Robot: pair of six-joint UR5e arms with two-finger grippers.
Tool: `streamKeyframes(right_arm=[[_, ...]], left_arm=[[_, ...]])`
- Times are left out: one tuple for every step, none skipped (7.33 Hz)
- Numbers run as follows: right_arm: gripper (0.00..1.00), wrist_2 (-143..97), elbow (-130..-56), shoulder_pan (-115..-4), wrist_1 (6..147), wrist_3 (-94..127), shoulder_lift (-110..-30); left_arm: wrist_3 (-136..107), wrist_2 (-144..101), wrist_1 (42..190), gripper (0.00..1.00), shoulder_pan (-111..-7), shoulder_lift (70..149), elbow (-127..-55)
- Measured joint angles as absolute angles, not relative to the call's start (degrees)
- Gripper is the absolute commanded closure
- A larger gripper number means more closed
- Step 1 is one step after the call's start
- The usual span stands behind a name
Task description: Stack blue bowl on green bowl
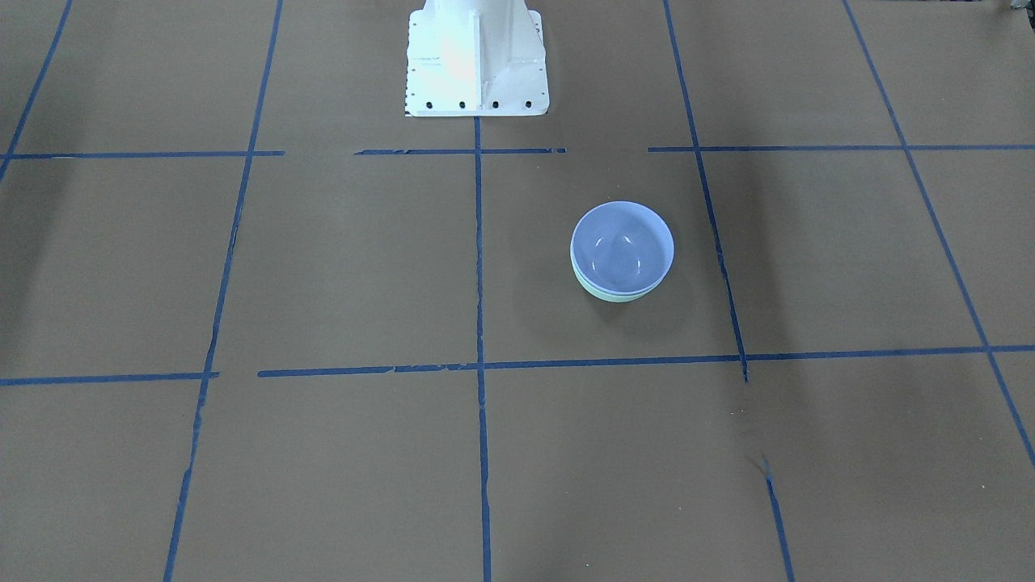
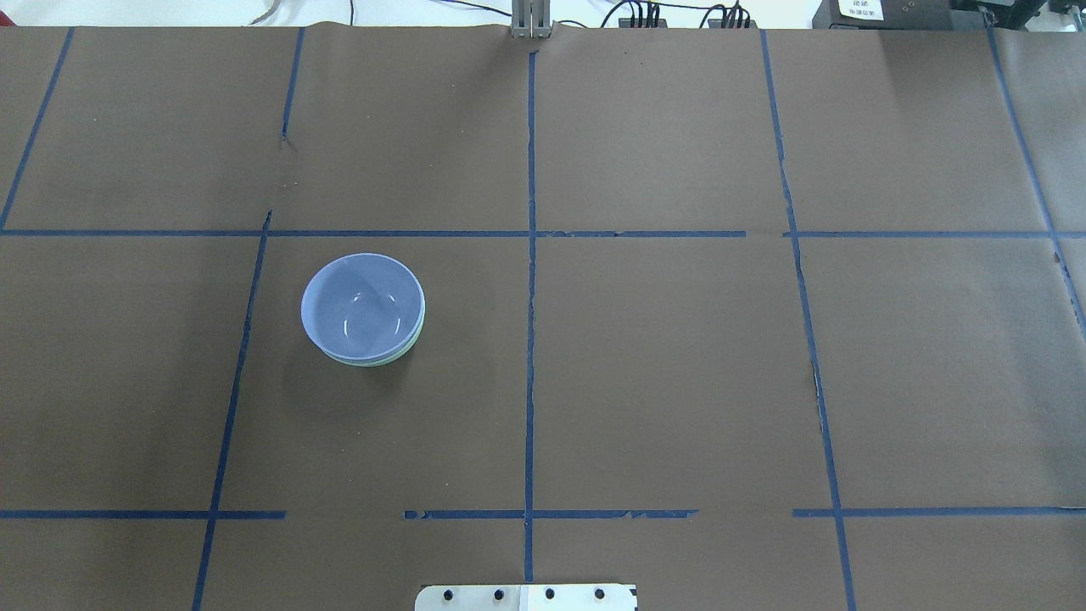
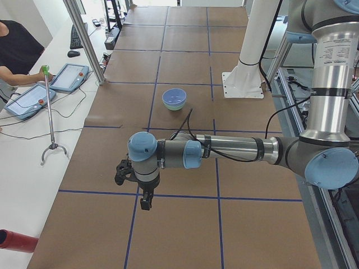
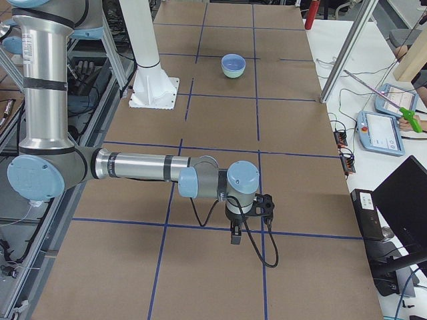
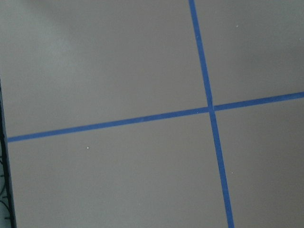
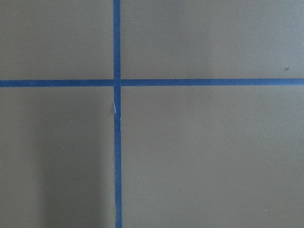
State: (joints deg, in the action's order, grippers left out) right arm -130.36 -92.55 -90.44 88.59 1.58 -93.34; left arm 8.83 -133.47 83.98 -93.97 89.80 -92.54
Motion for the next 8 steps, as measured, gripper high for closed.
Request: streamKeyframes(right_arm=[[0.0,-130.4,-92.5,-90.4,88.6,1.6,-93.3],[0.0,-130.4,-92.5,-90.4,88.6,1.6,-93.3],[0.0,-130.4,-92.5,-90.4,88.6,1.6,-93.3],[0.0,-130.4,-92.5,-90.4,88.6,1.6,-93.3],[0.0,-130.4,-92.5,-90.4,88.6,1.6,-93.3],[0.0,-130.4,-92.5,-90.4,88.6,1.6,-93.3],[0.0,-130.4,-92.5,-90.4,88.6,1.6,-93.3],[0.0,-130.4,-92.5,-90.4,88.6,1.6,-93.3]], left_arm=[[8.2,-134.9,83.4,0.0,-93.9,89.6,-92.7],[7.0,-135.5,83.3,0.0,-93.9,89.7,-92.9],[5.9,-135.7,83.5,0.0,-93.8,89.7,-92.8],[5.4,-135.8,83.7,0.0,-93.3,89.8,-92.5],[5.2,-135.7,83.8,0.0,-92.4,89.9,-92.3],[5.3,-135.6,83.9,0.0,-91.1,89.9,-92.1],[5.3,-135.7,83.9,0.0,-90.5,89.9,-92.0],[5.4,-135.7,84.0,0.0,-90.2,89.8,-91.9]])
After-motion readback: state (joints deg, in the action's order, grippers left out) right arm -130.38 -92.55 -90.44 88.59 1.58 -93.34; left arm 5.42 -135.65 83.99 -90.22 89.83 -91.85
